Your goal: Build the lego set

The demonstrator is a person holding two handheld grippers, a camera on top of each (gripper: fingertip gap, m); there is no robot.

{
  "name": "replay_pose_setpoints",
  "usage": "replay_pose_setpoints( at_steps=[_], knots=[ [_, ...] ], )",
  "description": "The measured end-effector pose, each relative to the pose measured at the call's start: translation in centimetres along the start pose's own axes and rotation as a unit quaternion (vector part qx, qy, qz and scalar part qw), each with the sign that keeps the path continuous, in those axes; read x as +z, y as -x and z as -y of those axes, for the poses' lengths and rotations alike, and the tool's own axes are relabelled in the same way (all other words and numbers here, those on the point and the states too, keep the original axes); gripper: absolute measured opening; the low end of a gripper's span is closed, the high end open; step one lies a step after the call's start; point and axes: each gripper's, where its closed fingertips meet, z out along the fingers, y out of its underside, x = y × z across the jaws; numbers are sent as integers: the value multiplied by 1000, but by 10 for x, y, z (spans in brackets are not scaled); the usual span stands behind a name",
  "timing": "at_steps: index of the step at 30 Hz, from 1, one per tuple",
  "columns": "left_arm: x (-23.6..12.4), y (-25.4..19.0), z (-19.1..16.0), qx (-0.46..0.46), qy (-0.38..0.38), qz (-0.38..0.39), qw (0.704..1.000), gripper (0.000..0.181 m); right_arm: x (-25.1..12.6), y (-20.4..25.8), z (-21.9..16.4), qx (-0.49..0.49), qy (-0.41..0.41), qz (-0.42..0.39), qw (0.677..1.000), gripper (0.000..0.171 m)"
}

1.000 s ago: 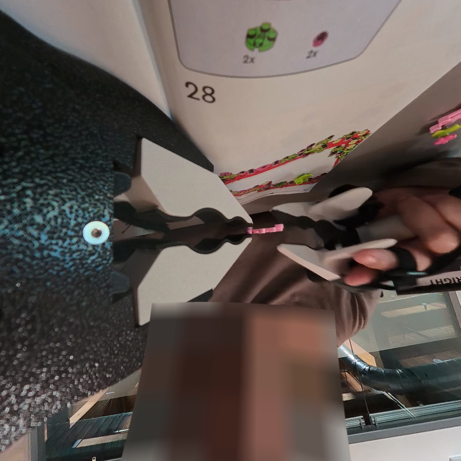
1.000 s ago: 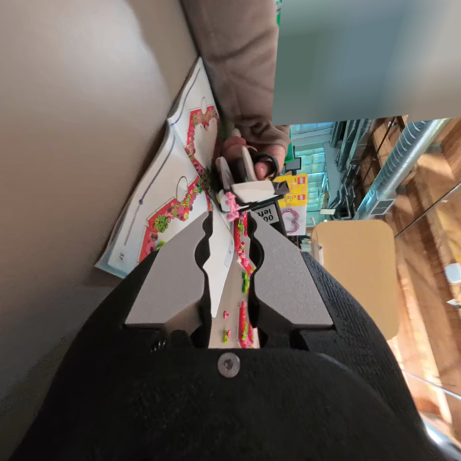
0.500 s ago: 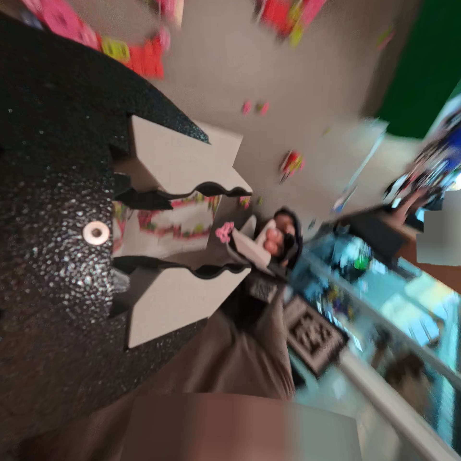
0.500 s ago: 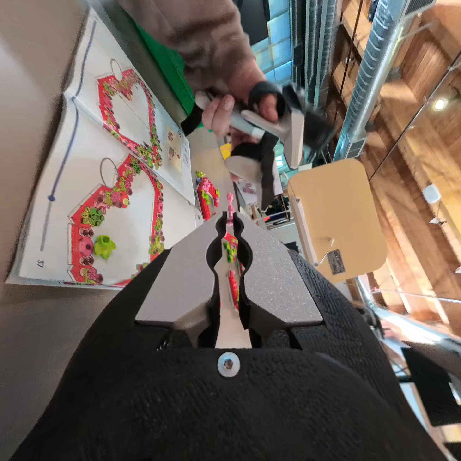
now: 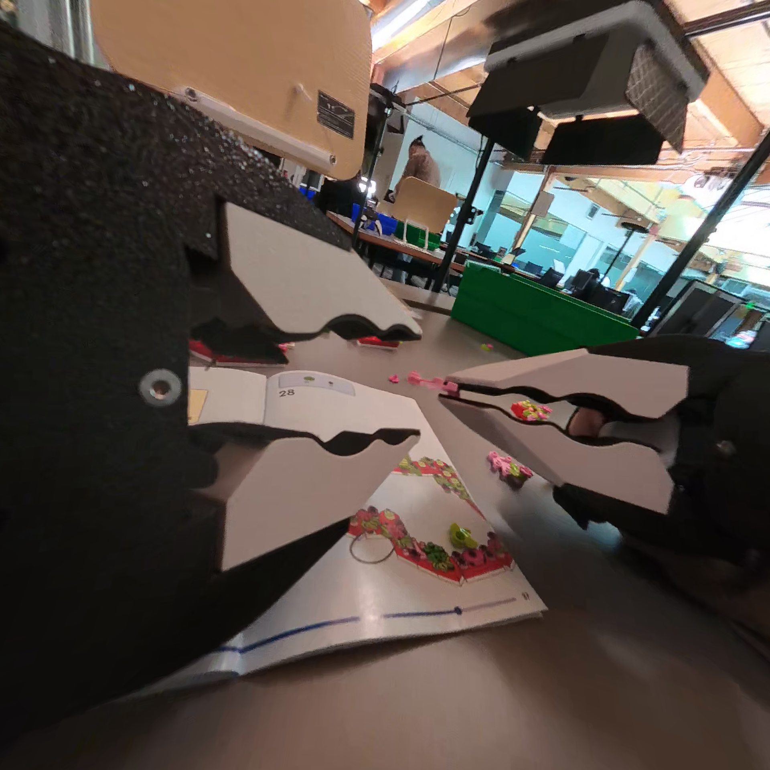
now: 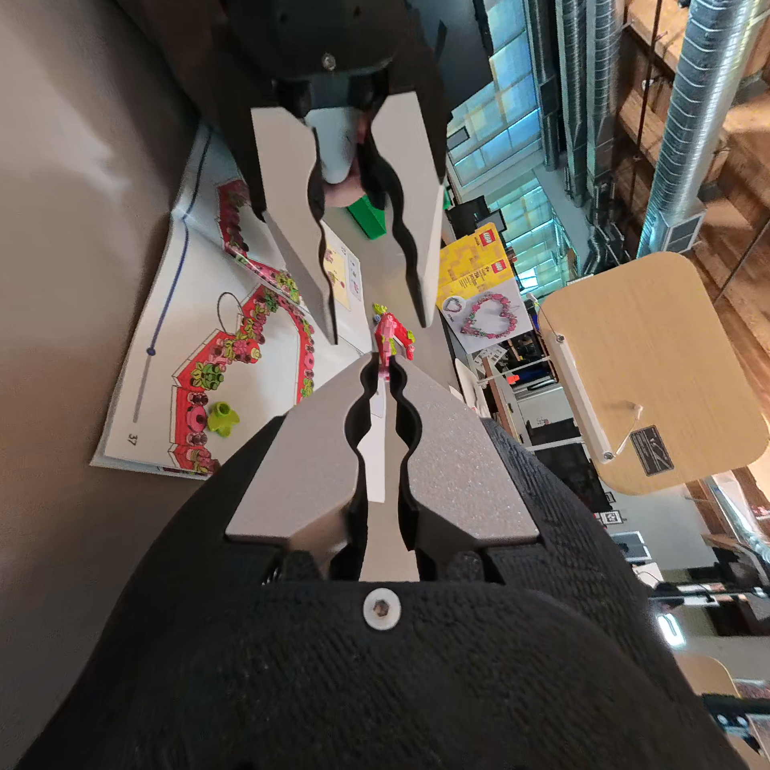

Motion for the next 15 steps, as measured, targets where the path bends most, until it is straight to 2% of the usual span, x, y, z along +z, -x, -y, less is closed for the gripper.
replay_pose_setpoints(
  at_steps=[6, 12, 14, 15],
  knots=[
    [0, -5, 1, 43, 2, 4, 999, 19, 1, 6, 3, -12, -5, 12, 1000, 3],
    [1, -7, -1, 66, 7, 11, 998, 16, 0, 6, 3, -26, -5, 7, 1000, 2],
    [0, -5, 1, 81, 4, 21, 997, 3, 0, 7, 3, -32, -4, 8, 999, 3],
    [0, -6, 1, 95, 9, 22, 995, 3, 0, 7, 4, -37, -4, 5, 999, 3]
  ],
)
